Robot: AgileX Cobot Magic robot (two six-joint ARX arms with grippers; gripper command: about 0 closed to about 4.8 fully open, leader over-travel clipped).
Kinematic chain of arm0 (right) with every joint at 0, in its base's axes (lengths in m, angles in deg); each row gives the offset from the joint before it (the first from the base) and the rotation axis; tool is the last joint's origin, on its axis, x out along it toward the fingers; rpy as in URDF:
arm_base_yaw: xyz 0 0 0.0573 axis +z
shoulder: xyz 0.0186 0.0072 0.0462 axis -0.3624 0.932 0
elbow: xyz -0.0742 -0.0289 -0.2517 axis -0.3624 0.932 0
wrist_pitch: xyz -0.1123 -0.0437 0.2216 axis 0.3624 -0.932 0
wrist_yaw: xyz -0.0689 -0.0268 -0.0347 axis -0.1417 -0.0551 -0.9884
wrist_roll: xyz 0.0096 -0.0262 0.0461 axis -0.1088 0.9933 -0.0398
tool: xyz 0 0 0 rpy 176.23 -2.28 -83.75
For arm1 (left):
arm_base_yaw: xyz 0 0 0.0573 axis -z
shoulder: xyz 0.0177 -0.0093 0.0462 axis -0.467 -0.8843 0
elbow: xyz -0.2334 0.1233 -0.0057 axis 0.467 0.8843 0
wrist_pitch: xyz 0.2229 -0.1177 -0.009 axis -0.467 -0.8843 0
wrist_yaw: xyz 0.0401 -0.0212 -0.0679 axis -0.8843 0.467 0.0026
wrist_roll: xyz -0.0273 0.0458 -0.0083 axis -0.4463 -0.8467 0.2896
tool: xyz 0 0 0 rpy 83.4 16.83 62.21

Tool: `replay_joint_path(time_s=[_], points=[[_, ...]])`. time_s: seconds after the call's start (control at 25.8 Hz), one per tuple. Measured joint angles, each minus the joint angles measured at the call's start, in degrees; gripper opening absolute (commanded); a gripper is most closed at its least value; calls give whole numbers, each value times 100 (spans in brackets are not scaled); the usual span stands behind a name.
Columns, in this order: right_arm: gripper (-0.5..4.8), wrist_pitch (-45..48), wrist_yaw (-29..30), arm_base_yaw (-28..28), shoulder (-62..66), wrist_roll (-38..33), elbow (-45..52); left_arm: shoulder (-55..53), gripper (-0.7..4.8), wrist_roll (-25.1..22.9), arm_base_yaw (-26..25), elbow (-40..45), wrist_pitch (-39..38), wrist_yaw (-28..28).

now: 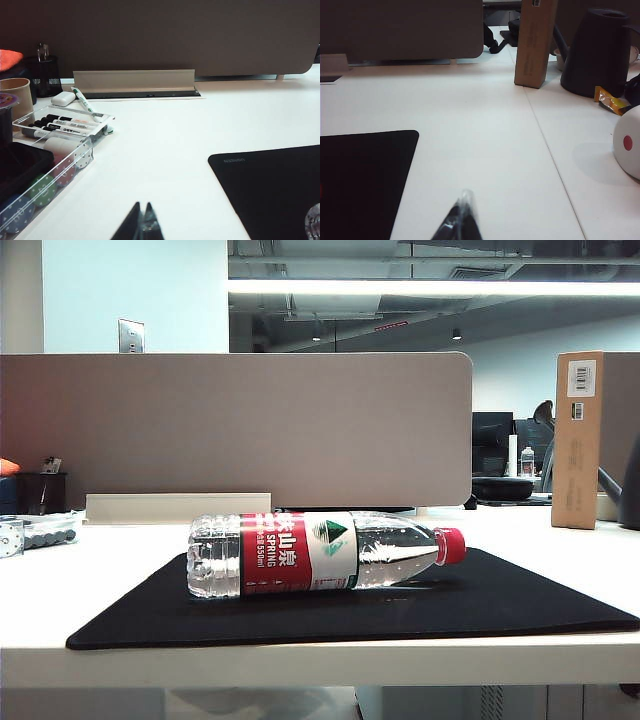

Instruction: Stand the plastic bottle up on the black mouse pad.

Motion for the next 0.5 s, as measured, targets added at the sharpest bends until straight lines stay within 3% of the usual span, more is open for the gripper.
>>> replay_joint_path(time_s=[0.39,0.5], points=[[-1,-2,0,31,17,0,0,0,-5,46,0,0,20,2],[-1,4,-15,492,179,0,0,0,-5,240,0,0,396,284]])
